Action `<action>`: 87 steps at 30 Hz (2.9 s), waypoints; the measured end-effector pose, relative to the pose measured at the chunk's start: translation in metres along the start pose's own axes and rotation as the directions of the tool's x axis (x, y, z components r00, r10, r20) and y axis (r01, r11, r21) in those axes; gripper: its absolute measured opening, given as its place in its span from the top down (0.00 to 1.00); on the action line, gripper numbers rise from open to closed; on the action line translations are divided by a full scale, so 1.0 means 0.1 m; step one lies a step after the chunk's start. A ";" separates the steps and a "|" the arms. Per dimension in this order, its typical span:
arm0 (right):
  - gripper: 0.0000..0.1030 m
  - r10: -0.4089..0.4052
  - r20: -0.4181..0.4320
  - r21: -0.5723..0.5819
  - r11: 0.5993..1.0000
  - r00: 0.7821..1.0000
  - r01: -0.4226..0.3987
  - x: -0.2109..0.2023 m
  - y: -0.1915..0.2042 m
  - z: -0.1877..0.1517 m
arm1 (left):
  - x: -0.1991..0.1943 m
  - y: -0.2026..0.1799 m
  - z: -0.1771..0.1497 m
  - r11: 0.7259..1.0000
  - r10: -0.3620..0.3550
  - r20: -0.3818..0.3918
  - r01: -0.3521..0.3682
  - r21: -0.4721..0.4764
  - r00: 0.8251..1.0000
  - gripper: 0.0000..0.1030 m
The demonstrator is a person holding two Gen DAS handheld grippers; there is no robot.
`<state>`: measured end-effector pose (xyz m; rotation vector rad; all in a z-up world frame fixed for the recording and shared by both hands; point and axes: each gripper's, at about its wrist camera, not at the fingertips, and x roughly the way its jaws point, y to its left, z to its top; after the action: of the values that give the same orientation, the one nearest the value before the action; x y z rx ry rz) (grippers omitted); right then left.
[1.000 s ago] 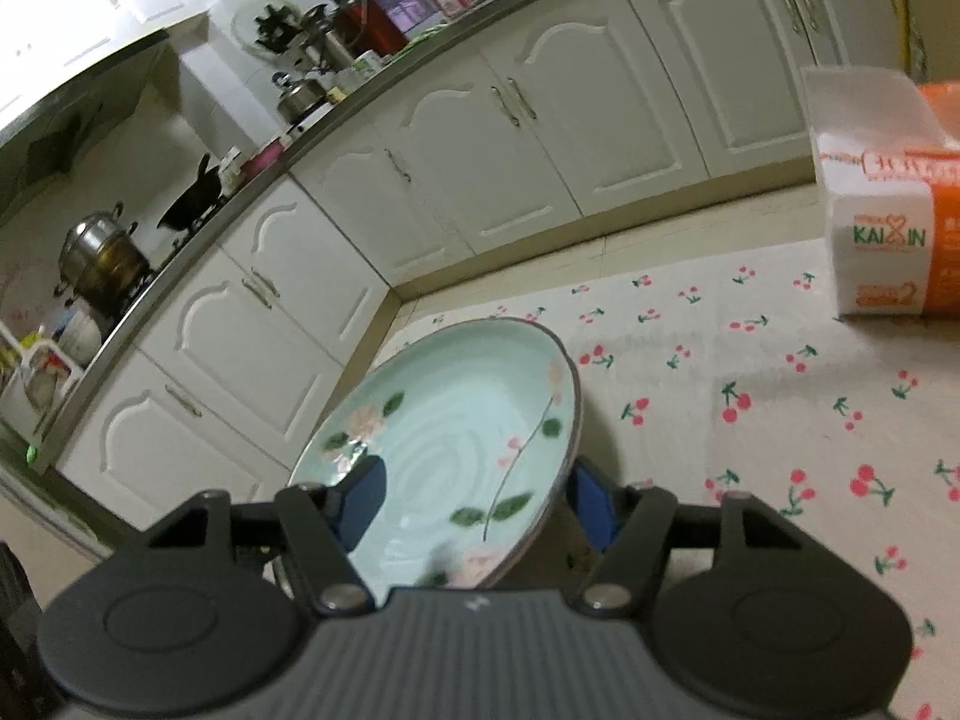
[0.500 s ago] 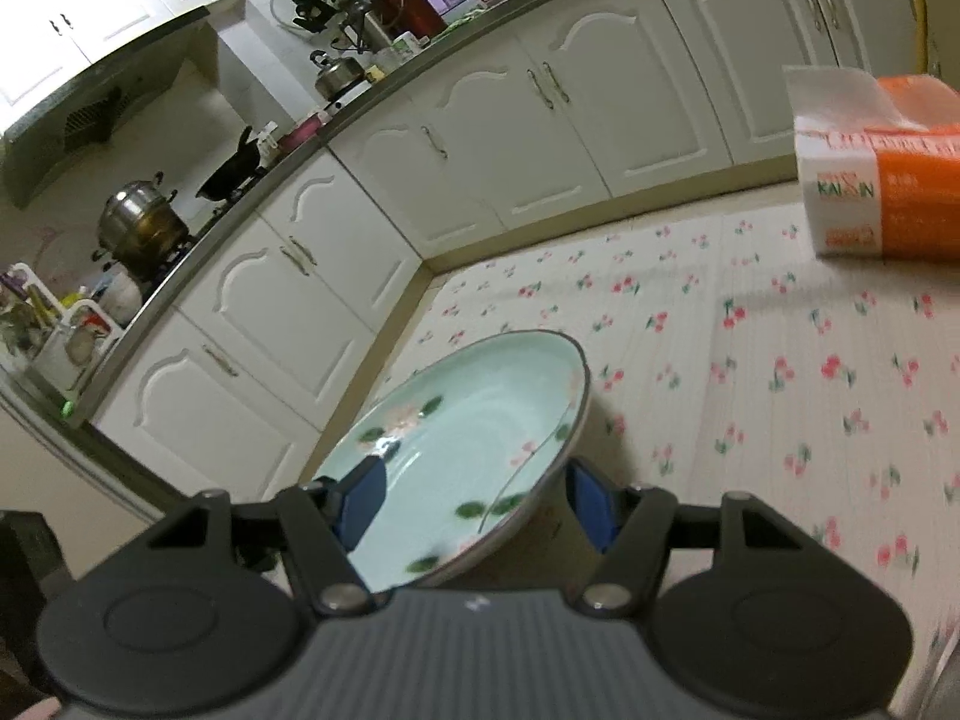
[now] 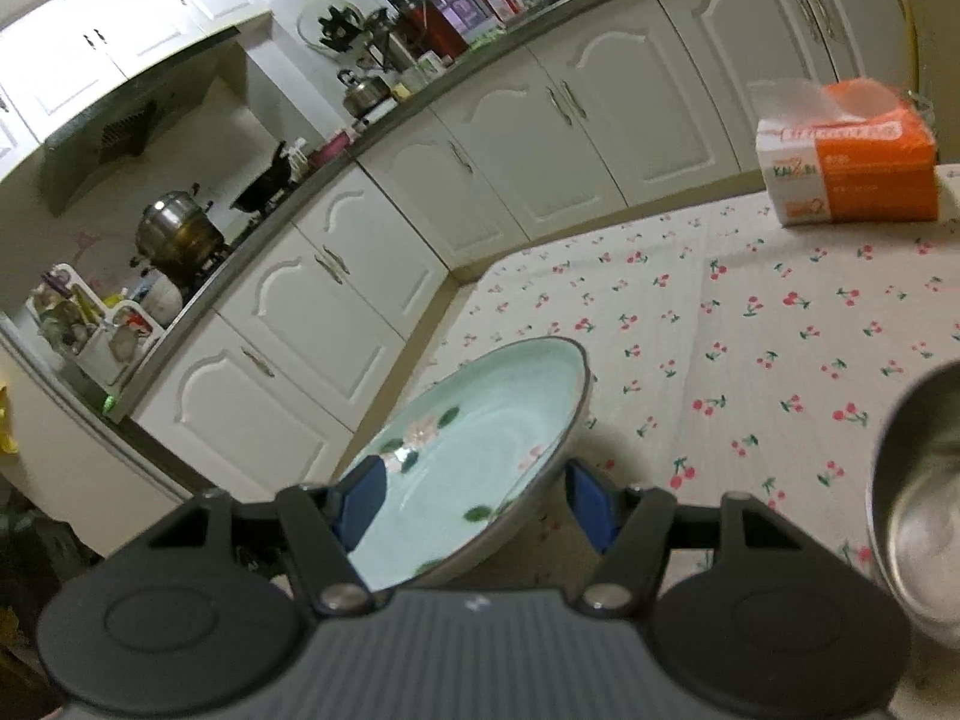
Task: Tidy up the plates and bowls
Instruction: 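Grasp the teal plate rim with left tool while right tool grips and lifts, then carry the held teal plate with both tools toward the white plate stack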
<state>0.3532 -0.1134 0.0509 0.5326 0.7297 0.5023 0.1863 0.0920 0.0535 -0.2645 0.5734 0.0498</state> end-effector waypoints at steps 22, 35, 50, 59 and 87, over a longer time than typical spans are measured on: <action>0.27 0.038 0.142 0.038 0.998 0.989 -0.044 -1.10 -0.09 -0.40 | 0.03 -0.13 0.00 0.999 -0.037 0.032 0.037 -0.012 0.999 0.80; 0.15 0.061 0.021 0.234 0.970 0.998 -0.064 -0.51 -0.44 -0.31 | 0.83 0.05 0.02 0.998 0.023 -0.064 -0.027 -0.053 0.998 0.55; 0.13 0.076 -0.083 0.221 0.974 0.994 -0.056 -0.16 -0.42 -0.33 | 0.95 -0.04 -0.14 1.000 -0.018 -0.108 0.016 -0.019 0.994 0.72; 0.10 0.037 -0.085 0.196 0.980 0.996 -0.020 -0.16 -0.30 -0.35 | 0.80 -0.08 -0.20 0.999 -0.015 -0.109 0.012 -0.032 0.994 0.80; 0.09 0.010 0.091 0.271 0.962 0.996 -0.035 -1.10 -0.10 -0.49 | 0.05 -0.47 -0.09 0.997 -0.075 -0.027 0.074 -0.034 0.997 0.80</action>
<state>0.2492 -0.1727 0.0669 0.8164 0.7121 0.3981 0.1917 0.0438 0.0542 -0.3188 0.5907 -0.0167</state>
